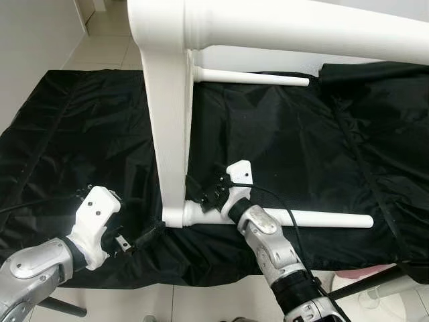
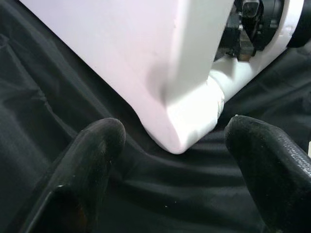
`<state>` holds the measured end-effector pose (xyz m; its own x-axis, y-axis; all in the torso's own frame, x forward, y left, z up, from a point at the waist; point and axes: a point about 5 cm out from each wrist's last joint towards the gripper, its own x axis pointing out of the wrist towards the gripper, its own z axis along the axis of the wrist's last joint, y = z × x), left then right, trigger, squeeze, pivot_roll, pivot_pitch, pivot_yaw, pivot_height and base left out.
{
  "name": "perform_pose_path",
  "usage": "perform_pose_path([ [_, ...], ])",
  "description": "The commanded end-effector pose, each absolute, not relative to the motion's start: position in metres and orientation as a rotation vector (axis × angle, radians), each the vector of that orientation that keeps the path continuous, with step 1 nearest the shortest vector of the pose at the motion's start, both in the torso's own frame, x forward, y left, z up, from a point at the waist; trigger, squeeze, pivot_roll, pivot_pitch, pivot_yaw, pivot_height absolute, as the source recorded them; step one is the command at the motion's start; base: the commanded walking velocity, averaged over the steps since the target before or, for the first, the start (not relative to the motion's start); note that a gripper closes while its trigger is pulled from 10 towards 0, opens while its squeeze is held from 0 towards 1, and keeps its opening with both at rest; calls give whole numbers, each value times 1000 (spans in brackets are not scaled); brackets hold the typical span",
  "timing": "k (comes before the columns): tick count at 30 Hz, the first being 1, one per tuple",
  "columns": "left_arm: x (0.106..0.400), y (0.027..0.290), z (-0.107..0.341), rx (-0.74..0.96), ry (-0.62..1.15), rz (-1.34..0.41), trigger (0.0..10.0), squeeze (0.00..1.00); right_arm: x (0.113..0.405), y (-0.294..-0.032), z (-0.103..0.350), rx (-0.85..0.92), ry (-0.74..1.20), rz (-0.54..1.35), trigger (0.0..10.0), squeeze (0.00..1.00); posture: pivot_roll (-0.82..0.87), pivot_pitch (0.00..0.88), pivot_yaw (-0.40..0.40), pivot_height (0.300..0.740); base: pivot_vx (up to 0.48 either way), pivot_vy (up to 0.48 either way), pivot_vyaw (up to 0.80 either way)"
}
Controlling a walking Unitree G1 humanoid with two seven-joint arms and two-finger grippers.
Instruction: Building children table
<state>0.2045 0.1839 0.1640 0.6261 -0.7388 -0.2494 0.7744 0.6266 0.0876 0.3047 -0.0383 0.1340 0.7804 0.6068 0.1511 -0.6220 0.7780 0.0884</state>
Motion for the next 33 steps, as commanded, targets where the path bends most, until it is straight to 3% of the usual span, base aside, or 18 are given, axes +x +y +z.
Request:
perform_pose_path([
  [1,190,176,162,193,240,-1143,10000,0,300,-32,121,140,-62,697,10000,0,79,132,-8,740,0,0,0],
  [16,180,164,170,117,205,-1143,10000,0,300,-71,122,95,-95,621,10000,0,83,151,-31,740,0,0,0],
  [24,200,153,189,83,13,-867,10000,0,301,-104,119,69,-84,521,10000,0,82,147,-53,740,0,0,0],
  [33,196,135,204,63,-72,-864,10000,0,297,-109,117,62,-66,532,10000,0,87,143,-83,740,0,0,0],
])
